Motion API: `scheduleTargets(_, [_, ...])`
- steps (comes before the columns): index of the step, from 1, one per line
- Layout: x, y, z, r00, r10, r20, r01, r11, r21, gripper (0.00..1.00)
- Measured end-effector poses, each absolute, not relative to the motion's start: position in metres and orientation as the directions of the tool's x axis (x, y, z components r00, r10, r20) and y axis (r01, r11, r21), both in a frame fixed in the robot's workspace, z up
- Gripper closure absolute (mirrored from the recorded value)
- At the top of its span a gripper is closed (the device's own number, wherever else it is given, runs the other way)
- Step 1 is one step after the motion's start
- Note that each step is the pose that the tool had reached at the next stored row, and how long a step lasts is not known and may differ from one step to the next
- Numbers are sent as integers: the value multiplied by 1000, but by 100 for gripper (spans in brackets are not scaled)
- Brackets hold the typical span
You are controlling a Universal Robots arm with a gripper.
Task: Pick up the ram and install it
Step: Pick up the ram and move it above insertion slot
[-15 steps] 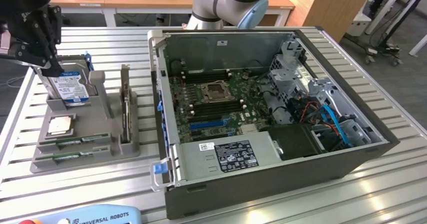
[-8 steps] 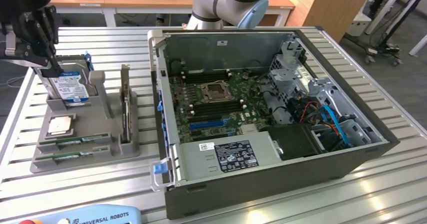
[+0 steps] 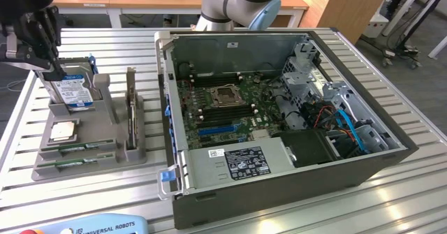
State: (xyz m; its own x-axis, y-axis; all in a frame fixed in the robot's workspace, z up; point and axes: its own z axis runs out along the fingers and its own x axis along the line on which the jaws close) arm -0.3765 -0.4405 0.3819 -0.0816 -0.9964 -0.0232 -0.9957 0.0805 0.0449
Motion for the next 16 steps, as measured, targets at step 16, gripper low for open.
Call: scheduleTargets(16, [-377,-440,382,-64,-998,-23,-997,63,45,77])
